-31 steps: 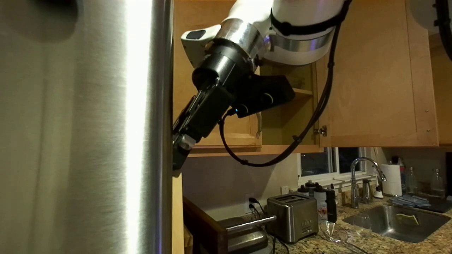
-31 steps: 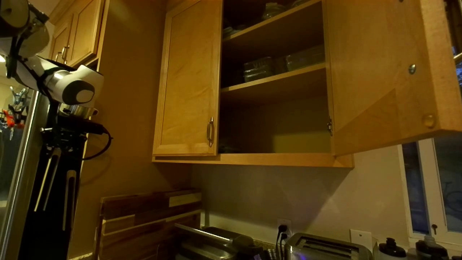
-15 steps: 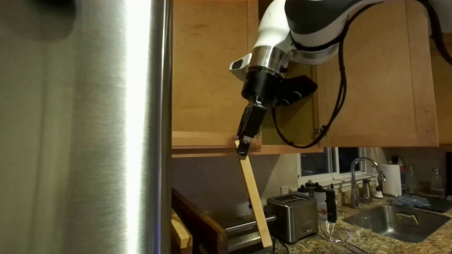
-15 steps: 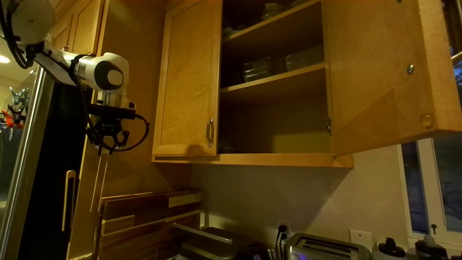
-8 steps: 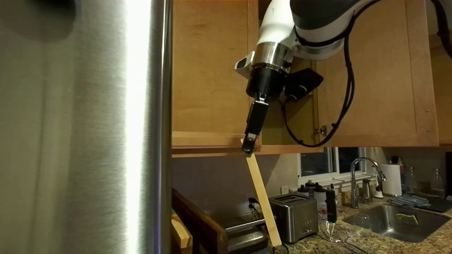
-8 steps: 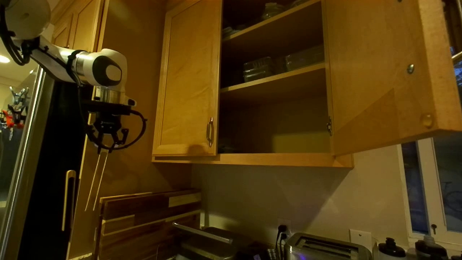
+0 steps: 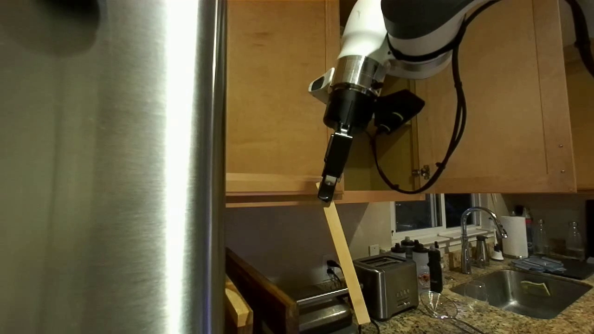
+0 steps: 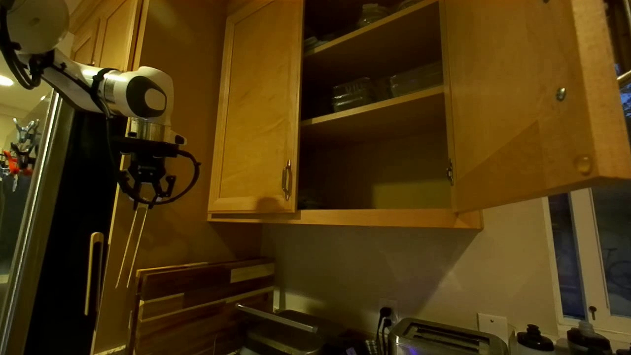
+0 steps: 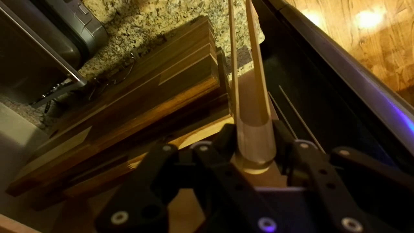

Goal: Take the magnet off the fridge wall and put it in the upper cupboard

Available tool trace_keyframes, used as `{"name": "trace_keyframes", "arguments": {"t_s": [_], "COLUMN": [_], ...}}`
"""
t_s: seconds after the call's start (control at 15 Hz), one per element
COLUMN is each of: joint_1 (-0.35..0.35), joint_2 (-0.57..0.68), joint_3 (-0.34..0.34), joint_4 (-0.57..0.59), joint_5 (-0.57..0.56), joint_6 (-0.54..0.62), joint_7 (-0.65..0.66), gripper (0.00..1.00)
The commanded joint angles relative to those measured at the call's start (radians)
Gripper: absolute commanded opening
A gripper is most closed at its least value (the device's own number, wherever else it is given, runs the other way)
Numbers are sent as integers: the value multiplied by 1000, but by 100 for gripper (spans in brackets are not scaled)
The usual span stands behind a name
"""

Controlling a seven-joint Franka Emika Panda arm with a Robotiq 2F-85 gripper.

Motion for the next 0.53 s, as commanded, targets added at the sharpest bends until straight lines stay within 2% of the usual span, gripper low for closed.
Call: {"name": "trace_keyframes", "arguments": {"t_s": [0.0,0.2,0.27,0.47], "joint_1": [3,3,3,-14], "joint_2": [2,2,2,-26], "joint_3": [-2,-2,-2,-10], "joint_4": [4,4,4,-6], "joint_5": [-2,-2,-2,-37], "joint_6": [-3,-3,-3,-20], "joint_7": [3,3,3,6], "gripper": [32,32,9,9]}}
